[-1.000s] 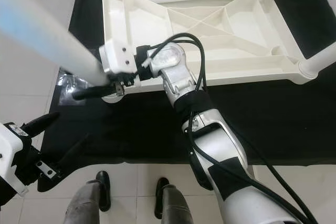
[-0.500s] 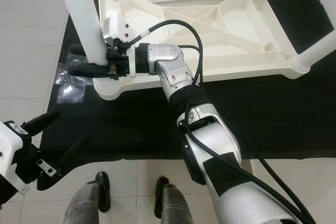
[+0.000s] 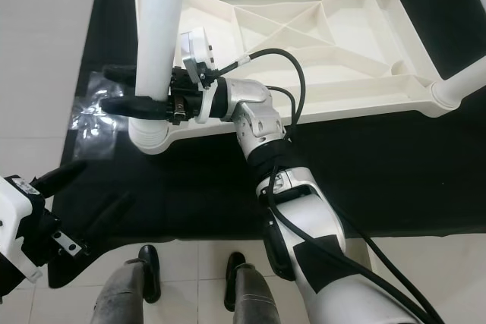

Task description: Building children table

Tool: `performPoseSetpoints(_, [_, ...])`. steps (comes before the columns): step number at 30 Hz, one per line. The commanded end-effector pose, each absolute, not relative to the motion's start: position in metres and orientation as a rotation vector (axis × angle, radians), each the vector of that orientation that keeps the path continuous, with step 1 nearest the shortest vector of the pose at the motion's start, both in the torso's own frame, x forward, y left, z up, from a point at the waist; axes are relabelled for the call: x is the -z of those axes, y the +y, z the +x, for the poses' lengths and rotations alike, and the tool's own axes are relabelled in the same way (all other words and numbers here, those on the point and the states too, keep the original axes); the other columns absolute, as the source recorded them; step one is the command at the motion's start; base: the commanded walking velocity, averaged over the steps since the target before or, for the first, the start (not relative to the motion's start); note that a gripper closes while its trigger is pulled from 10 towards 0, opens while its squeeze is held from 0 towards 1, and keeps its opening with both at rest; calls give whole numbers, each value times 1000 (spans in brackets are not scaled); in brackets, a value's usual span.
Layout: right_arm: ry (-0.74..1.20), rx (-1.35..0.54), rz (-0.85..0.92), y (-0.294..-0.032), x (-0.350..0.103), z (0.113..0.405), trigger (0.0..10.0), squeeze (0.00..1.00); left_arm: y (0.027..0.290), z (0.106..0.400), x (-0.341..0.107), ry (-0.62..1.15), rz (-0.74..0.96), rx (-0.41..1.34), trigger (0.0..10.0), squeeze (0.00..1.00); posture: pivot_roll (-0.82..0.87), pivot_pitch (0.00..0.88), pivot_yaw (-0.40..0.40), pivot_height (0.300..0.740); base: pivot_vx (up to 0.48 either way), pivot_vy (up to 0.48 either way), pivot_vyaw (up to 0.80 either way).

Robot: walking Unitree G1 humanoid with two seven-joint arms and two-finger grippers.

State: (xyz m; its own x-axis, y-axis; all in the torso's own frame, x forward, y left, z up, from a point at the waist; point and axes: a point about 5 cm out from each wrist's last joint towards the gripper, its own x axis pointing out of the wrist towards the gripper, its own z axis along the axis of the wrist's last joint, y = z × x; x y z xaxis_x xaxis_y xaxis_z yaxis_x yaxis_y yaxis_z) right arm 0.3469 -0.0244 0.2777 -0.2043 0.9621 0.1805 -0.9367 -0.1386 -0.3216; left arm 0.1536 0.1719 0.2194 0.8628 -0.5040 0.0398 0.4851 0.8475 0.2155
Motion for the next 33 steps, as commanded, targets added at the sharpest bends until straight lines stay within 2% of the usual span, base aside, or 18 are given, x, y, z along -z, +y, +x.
performPoseSetpoints(1, [-322,-1719,-137,-27,-255,348,10000,0,172,149,-217,-80,191,528,10000,0,253,438,-105,740,0,0,0])
performPoseSetpoints(17, [-317,-1873,-534,-27,-251,337,10000,0,173,149,-218,-78,194,527,10000,0,251,440,-114,740,0,0,0])
performPoseSetpoints(33, [-175,-1971,-525,-22,-257,338,10000,0,171,149,-218,-86,192,528,10000,0,245,436,-125,740,0,0,0])
